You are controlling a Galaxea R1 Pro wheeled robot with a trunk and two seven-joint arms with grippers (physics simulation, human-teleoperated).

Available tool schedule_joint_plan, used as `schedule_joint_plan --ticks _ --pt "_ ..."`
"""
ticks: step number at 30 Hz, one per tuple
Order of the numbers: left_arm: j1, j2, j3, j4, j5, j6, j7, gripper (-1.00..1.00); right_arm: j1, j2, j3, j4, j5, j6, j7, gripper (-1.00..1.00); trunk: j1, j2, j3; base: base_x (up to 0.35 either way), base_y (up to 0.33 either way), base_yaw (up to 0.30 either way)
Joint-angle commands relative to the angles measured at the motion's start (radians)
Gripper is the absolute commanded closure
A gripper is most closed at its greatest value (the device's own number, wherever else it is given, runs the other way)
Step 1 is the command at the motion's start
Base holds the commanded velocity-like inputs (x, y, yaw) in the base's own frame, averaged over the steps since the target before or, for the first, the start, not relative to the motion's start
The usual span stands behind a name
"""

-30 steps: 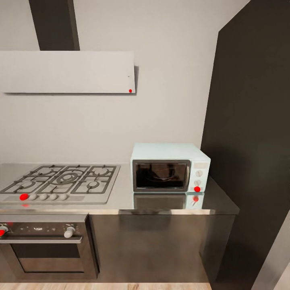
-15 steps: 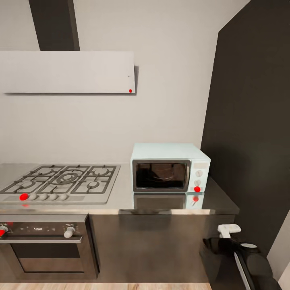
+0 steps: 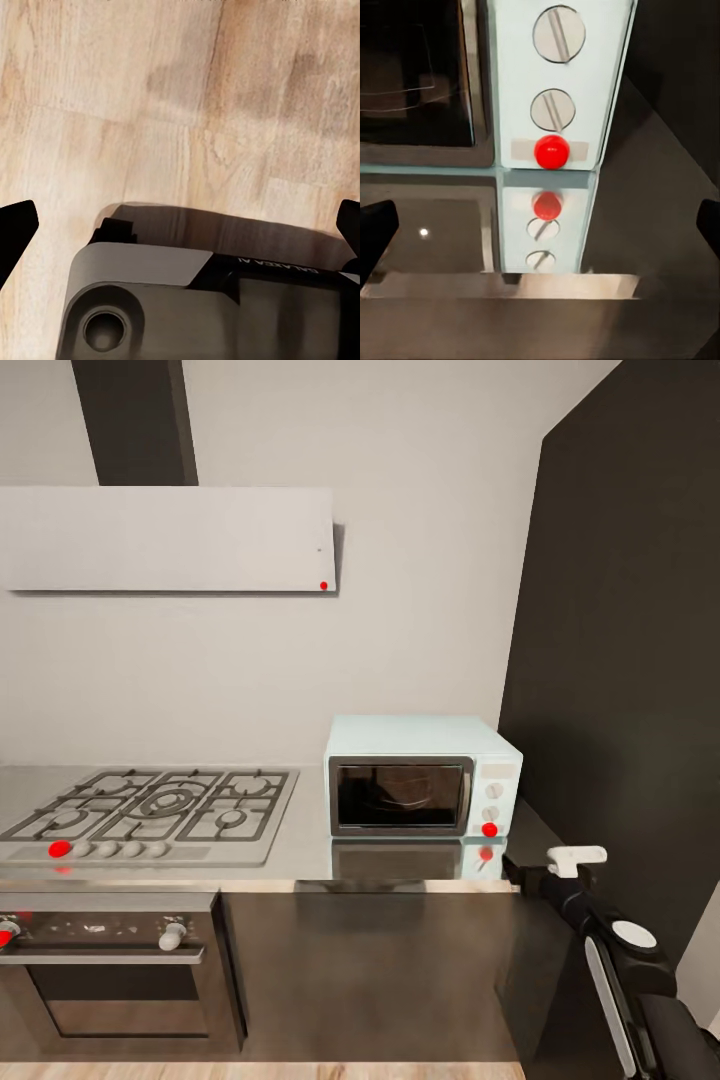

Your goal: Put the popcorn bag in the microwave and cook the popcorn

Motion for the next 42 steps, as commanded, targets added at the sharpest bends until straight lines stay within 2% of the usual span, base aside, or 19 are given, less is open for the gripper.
schedule_joint_plan --ticks 1,5,10,20,31,36,39,42 --pt "-0.001 0.000 -0.008 0.002 0.010 -0.004 -0.004 -1.00 -0.001 0.000 -0.001 -0.001 0.010 -0.006 0.009 -1.00 0.000 -0.001 -0.001 0.000 0.000 0.000" --pt "-0.001 0.001 -0.008 0.002 0.010 -0.004 -0.004 -1.00 -0.001 0.000 0.002 0.001 0.006 -0.041 0.009 -1.00 0.000 -0.001 -0.001 0.000 0.000 0.000" --pt "-0.001 0.001 -0.008 0.002 0.010 -0.004 -0.004 -1.00 -0.001 0.017 0.006 0.002 0.011 -0.040 0.010 -1.00 0.000 -0.001 -0.001 0.000 0.000 0.000" --pt "-0.001 -0.002 -0.009 0.002 0.010 -0.004 -0.004 -1.00 -0.001 0.016 0.010 0.004 0.016 -0.044 0.019 -1.00 0.000 -0.001 -0.001 0.007 0.000 0.000" --pt "-0.001 0.000 -0.008 0.002 0.010 -0.003 -0.004 -1.00 -0.001 0.019 0.007 0.008 0.005 -0.047 0.010 -1.00 0.000 -0.001 -0.001 0.302 0.000 0.000" --pt "-0.001 0.000 -0.008 0.002 0.010 -0.004 -0.004 -1.00 -0.001 0.012 -0.004 0.065 0.004 -0.047 0.011 -1.00 0.000 -0.001 -0.001 0.123 0.000 0.000" --pt "-0.001 0.000 -0.008 0.002 0.010 -0.004 -0.004 -1.00 -0.001 0.006 -0.049 0.095 0.002 -0.047 0.023 -1.00 0.000 -0.001 -0.001 0.005 0.000 0.000" --pt "-0.001 0.000 -0.008 0.002 0.010 -0.004 -0.004 -1.00 -0.001 0.007 -0.057 0.100 0.002 -0.047 0.025 -1.00 0.000 -0.001 -0.001 0.000 0.000 0.000"
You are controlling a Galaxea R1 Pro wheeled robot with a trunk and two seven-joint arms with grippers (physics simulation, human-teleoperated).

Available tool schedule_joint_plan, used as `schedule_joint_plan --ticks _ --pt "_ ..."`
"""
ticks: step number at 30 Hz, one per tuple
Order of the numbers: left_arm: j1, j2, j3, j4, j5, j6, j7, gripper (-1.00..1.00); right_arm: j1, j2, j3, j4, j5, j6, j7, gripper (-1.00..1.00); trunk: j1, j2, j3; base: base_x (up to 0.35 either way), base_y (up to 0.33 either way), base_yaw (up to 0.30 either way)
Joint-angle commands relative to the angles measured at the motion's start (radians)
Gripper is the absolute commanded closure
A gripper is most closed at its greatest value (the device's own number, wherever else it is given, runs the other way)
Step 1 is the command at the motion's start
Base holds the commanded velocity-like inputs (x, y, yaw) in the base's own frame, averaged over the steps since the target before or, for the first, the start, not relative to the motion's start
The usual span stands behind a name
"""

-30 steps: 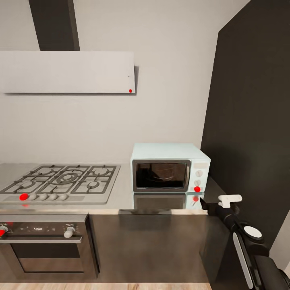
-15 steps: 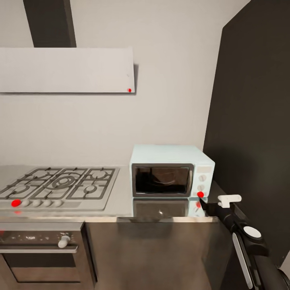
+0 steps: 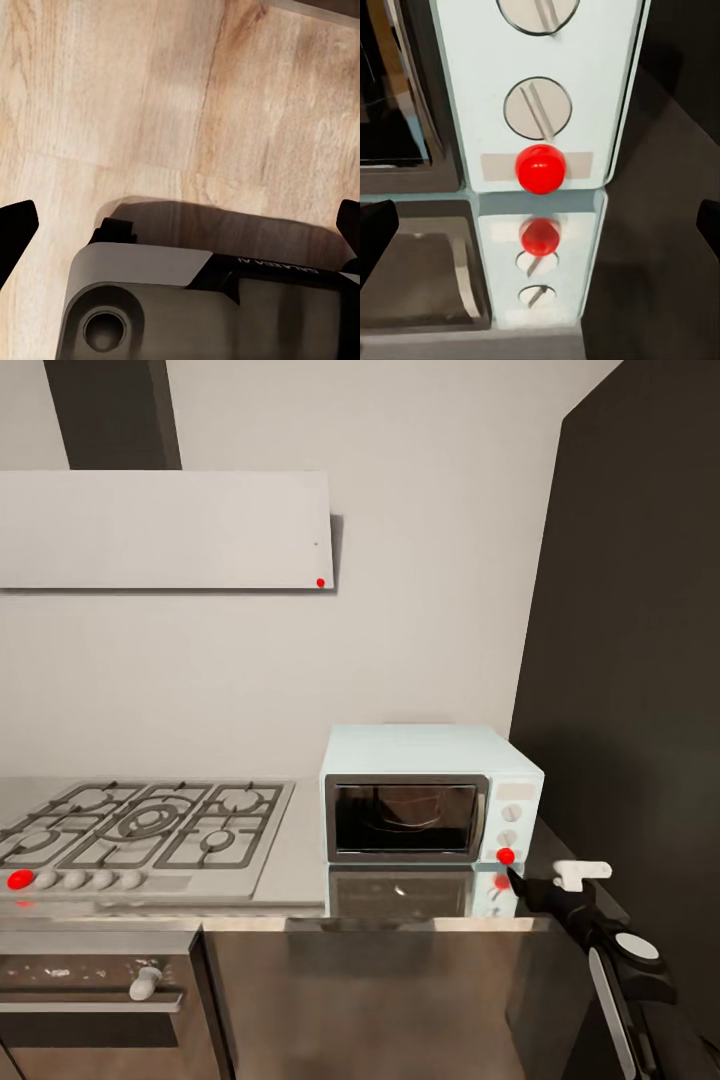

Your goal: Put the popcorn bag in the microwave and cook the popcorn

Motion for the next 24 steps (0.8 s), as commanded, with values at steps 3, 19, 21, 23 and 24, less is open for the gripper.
schedule_joint_plan --ticks 3,19,21,23,24 --pt "-0.001 0.000 -0.008 0.002 0.011 -0.004 -0.004 -1.00 -0.001 0.000 -0.004 0.000 0.013 0.003 0.006 -1.00 0.000 -0.001 -0.001 0.000 0.000 0.000" --pt "-0.001 0.000 -0.008 0.002 0.011 -0.004 -0.004 -1.00 -0.001 0.005 -0.002 0.001 0.020 -0.005 -0.005 -1.00 0.000 -0.001 -0.001 0.000 0.000 0.000" --pt "-0.001 0.000 -0.008 0.002 0.011 -0.004 -0.004 -1.00 -0.001 0.004 -0.001 0.005 0.018 -0.009 -0.004 1.00 0.000 -0.001 -0.001 0.000 0.000 0.000" --pt "-0.001 0.001 -0.008 0.002 0.011 -0.004 -0.004 -1.00 -0.001 0.004 0.002 0.026 0.023 -0.011 -0.005 1.00 0.000 -0.001 -0.001 0.000 0.000 0.000" --pt "-0.001 0.001 -0.008 0.002 0.011 -0.004 -0.004 -1.00 -0.001 0.007 0.003 0.035 0.026 -0.012 -0.006 1.00 0.000 -0.001 -0.001 0.000 0.000 0.000"
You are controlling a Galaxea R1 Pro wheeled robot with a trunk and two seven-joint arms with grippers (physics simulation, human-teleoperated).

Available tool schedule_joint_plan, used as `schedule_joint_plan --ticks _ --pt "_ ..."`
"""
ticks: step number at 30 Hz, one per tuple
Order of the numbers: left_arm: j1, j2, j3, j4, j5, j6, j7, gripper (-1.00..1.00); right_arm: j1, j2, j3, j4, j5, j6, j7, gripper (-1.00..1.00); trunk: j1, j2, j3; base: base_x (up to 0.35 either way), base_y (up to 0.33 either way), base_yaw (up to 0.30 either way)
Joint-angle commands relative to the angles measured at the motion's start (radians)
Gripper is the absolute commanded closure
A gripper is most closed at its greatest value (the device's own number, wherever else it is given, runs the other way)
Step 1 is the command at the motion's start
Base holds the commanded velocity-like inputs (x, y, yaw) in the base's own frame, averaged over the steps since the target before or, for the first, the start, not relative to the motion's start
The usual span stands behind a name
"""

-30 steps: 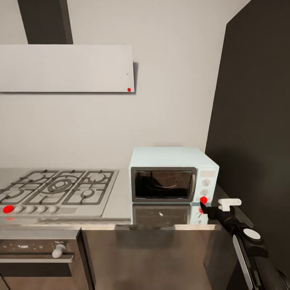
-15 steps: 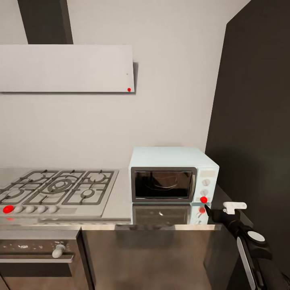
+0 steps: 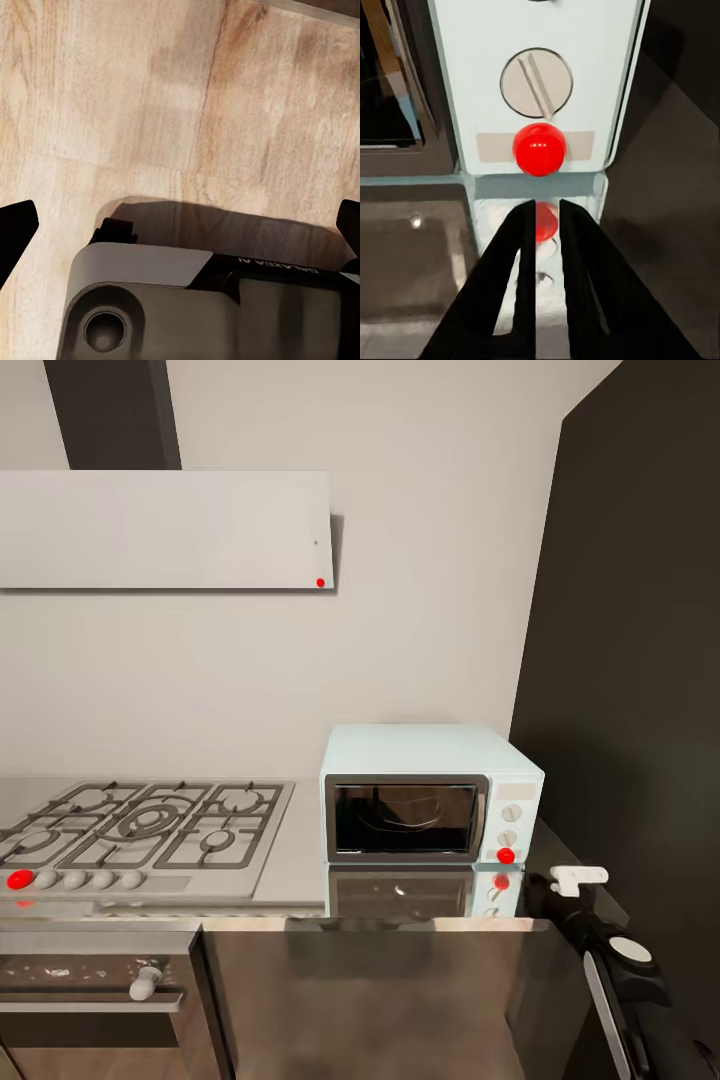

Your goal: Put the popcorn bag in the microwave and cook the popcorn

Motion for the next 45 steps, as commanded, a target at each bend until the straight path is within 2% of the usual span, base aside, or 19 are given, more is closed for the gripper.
schedule_joint_plan --ticks 1,11,17,32,36,45 --pt "-0.001 0.000 -0.008 0.002 0.011 -0.004 -0.004 -1.00 -0.001 0.001 -0.002 0.002 0.012 0.004 0.009 1.00 0.000 -0.001 -0.001 0.000 0.000 0.000" --pt "-0.001 -0.001 -0.006 0.002 0.011 -0.005 -0.003 -1.00 -0.001 -0.003 -0.009 0.026 0.011 -0.012 0.008 1.00 0.000 -0.001 -0.001 0.000 0.000 0.000" --pt "-0.001 -0.003 -0.005 0.002 0.012 -0.002 -0.002 -1.00 -0.001 0.000 -0.008 0.055 0.016 0.022 0.013 1.00 0.000 -0.001 -0.001 0.018 0.000 0.000" --pt "-0.001 -0.001 -0.005 0.002 0.012 0.001 -0.002 -1.00 -0.001 0.001 -0.008 0.058 0.011 0.015 0.008 1.00 0.000 -0.001 -0.001 0.234 0.000 0.000" --pt "-0.001 -0.001 -0.005 0.002 0.012 0.000 -0.002 -1.00 -0.001 0.001 -0.008 0.090 0.010 0.013 0.005 1.00 0.000 -0.001 -0.001 0.201 0.000 0.000" --pt "0.002 -0.001 -0.001 0.002 0.014 0.002 0.000 -1.00 -0.001 -0.006 -0.010 0.104 0.017 0.013 0.002 1.00 0.000 -0.001 -0.001 0.027 0.000 0.000"
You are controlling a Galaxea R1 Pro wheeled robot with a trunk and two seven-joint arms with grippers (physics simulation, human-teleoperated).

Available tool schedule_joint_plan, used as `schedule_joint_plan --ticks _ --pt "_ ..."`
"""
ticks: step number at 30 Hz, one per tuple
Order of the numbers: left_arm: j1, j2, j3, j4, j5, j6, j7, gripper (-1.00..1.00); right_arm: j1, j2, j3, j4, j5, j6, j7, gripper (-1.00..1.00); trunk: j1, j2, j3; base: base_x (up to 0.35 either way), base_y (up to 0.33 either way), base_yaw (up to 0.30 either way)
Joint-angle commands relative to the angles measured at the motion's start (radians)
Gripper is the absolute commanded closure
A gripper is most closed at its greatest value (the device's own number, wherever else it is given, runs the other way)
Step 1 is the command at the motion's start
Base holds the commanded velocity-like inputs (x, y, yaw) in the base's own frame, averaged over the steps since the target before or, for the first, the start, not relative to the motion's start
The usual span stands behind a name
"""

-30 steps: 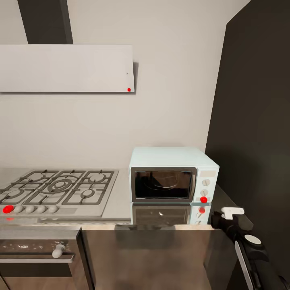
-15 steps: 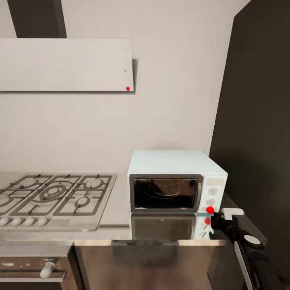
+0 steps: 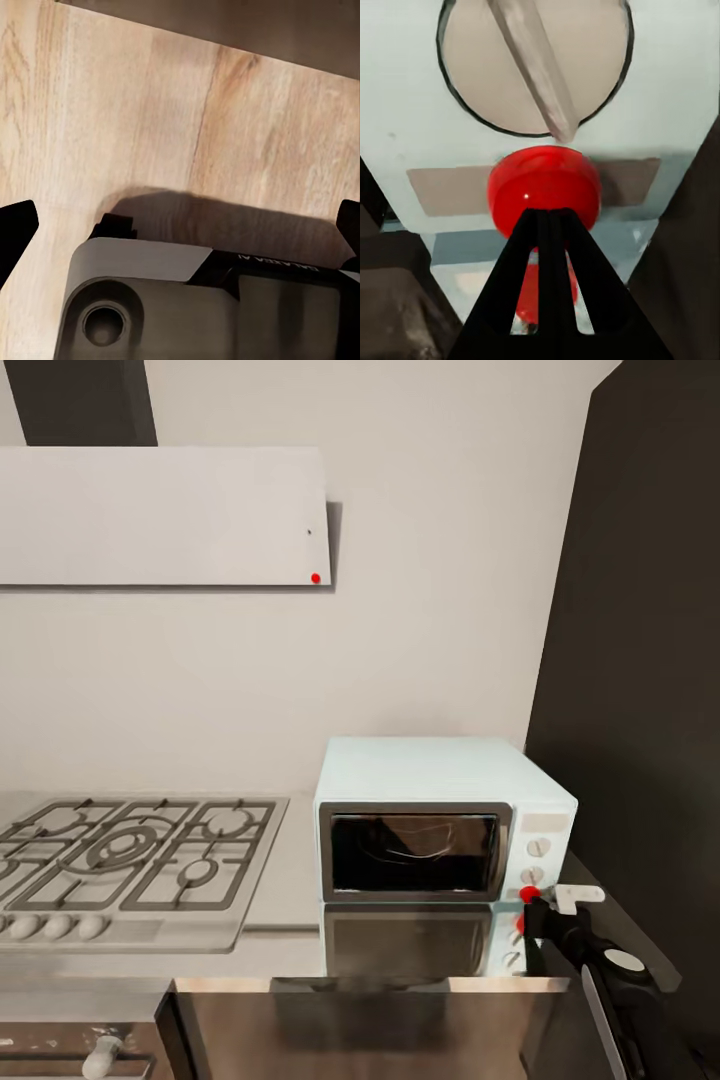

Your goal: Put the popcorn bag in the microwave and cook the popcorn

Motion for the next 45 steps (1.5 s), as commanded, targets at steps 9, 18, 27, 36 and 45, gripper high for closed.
schedule_joint_plan --ticks 9,18,27,36,45 --pt "-0.001 0.000 -0.007 0.002 0.011 -0.004 -0.004 -1.00 0.000 0.000 -0.002 0.035 0.010 0.004 -0.015 1.00 0.000 -0.001 -0.001 0.185 0.000 0.000" --pt "-0.001 -0.004 -0.007 0.002 0.011 -0.005 -0.002 -1.00 -0.001 0.000 -0.002 0.038 0.016 0.004 -0.009 1.00 0.000 -0.001 -0.001 -0.164 0.000 0.000" --pt "-0.001 -0.004 -0.007 0.002 0.011 -0.004 -0.001 -1.00 -0.004 0.002 -0.001 -0.040 0.018 0.020 0.002 1.00 0.000 -0.001 -0.001 -0.344 0.000 0.000" --pt "-0.001 -0.006 -0.007 0.002 0.011 -0.004 -0.001 -1.00 0.002 0.006 -0.015 0.001 0.006 0.140 0.000 1.00 0.000 -0.001 -0.001 -0.345 0.000 0.000" --pt "-0.001 -0.004 -0.007 0.002 0.011 -0.001 -0.001 -1.00 0.011 -0.009 -0.013 1.063 0.036 -0.388 -0.067 1.00 0.000 -0.001 -0.001 -0.334 0.000 0.000"
